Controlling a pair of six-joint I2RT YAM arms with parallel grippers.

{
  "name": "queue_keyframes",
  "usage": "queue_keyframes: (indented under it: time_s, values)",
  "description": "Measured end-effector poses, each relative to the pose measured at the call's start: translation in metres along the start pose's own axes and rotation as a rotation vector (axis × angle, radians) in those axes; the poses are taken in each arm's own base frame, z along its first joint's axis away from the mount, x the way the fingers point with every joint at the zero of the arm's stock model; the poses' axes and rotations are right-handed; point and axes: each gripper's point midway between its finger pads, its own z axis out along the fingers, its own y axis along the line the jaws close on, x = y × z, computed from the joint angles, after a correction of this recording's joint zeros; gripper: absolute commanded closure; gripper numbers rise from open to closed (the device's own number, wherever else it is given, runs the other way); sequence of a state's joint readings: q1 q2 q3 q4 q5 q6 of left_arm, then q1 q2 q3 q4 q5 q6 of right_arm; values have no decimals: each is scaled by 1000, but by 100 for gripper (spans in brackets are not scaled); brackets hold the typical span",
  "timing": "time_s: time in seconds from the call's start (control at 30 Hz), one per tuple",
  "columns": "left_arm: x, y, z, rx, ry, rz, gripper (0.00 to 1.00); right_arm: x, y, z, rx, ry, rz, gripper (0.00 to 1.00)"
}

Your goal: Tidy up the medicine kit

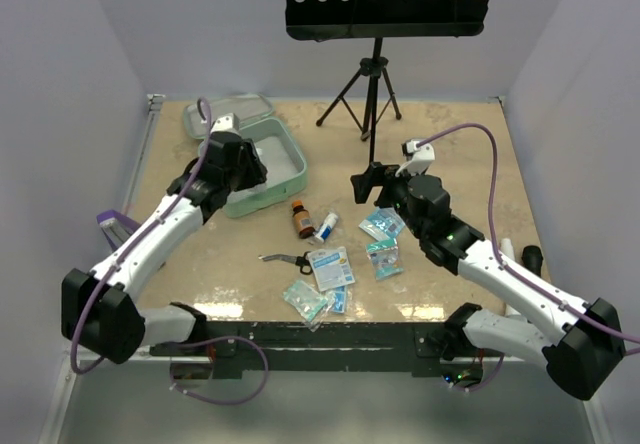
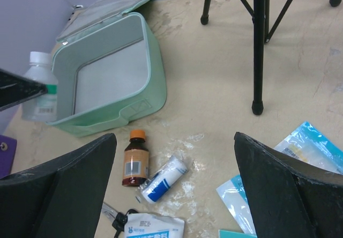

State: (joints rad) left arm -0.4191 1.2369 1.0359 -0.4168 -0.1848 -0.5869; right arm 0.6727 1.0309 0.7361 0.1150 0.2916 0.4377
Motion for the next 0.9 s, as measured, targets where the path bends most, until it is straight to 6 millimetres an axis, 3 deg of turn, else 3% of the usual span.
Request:
queue_keyframes:
  time_s: [0.2,0.47,0.9]
  values:
    - [1,10,58,-25,19,-127,80,-2,1,-2,-6,-4,7,3]
    - [5,8,132,-30,37,-258,82,1,3,-1,-16,7,9,3]
    - [12,29,200,-14,21,-500,90,5,3,-2,-14,23,18,3]
